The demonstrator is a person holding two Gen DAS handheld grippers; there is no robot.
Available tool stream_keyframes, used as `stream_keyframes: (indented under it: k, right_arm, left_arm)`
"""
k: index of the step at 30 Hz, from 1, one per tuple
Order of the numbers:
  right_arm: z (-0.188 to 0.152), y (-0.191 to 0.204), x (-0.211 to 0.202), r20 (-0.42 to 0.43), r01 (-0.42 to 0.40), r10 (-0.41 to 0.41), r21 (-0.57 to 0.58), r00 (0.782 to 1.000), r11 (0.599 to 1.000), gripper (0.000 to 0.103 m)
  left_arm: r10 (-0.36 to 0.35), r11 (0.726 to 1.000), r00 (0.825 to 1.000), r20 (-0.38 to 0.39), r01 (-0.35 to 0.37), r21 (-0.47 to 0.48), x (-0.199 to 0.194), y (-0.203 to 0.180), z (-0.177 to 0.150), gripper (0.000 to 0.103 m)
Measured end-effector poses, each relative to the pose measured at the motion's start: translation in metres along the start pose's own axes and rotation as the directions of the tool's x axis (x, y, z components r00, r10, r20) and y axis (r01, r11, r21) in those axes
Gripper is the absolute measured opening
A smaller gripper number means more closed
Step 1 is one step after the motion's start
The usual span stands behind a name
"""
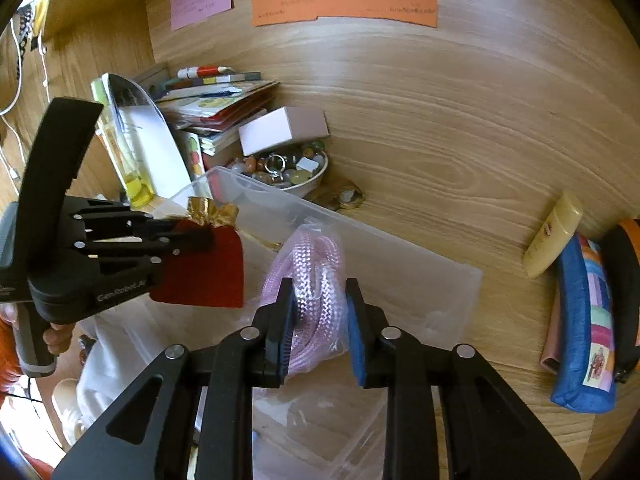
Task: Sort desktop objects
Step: 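Carry the red pouch and pink rope over the clear plastic box, then open both tools to drop the pouch and rope into the box, then move both tools back toward the cluttered items beside the box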
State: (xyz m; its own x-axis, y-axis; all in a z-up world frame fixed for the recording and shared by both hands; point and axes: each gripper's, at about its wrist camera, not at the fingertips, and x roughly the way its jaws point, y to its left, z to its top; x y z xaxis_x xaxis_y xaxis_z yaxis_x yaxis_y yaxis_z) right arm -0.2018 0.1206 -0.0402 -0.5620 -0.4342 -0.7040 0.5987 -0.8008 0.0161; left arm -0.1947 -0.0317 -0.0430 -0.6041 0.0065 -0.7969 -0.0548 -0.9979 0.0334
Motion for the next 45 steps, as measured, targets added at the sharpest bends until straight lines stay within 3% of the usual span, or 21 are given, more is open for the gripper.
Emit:
stream_keyframes:
  k: [5,9,13,19,23,27,31,41,45]
  right_arm:
    - [0.001,0.001,0.002,0.0,0.05,-0.05,-0.013,0.999,0.999,0.025]
    - [0.0,0.0,0.0,0.002,0.069,-0.069,-0.014,0.998,0.997,0.046]
    - [-0.001,0.002,-0.01,0.029,0.08,-0.079,-0.025,0.996,0.997,0.049]
    - [-0.003,0.012,-0.023,0.068,0.131,-0.126,-0.071,0.99,0.989,0.062]
    - [-0.005,0.015,-0.036,0.095,0.14,-0.132,-0.076,0.987,0.987,0.065]
    - [-0.006,0.016,-0.051,0.12,0.144,-0.135,-0.07,0.983,0.987,0.066]
    - [-0.009,0.021,-0.064,0.138,0.151,-0.14,-0.075,0.981,0.986,0.067]
    - [-0.024,0.028,-0.098,0.175,0.167,-0.152,-0.075,0.973,0.983,0.078]
    - [-0.033,0.029,-0.114,0.196,0.172,-0.156,-0.066,0.968,0.983,0.081]
  left_arm:
    - [0.006,1.0,1.0,0.003,-0.006,0.008,-0.002,-0.003,0.0,0.016]
    - [0.009,1.0,1.0,0.01,-0.009,0.014,-0.005,-0.002,0.0,0.02]
    - [0.019,1.0,1.0,0.018,-0.019,0.025,-0.007,-0.006,0.0,0.021]
    - [0.039,0.999,0.998,0.058,-0.04,0.025,-0.023,-0.009,-0.003,0.039]
    - [0.053,0.998,0.994,0.09,-0.057,0.032,-0.038,-0.011,-0.004,0.042]
    - [0.067,0.997,0.989,0.128,-0.072,0.036,-0.055,-0.014,-0.007,0.055]
    - [0.077,0.996,0.982,0.172,-0.085,0.039,-0.075,-0.015,-0.011,0.056]
    - [0.101,0.994,0.96,0.26,-0.106,0.005,-0.122,-0.011,-0.026,0.074]
    - [0.11,0.994,0.951,0.289,-0.11,-0.016,-0.14,-0.003,-0.036,0.076]
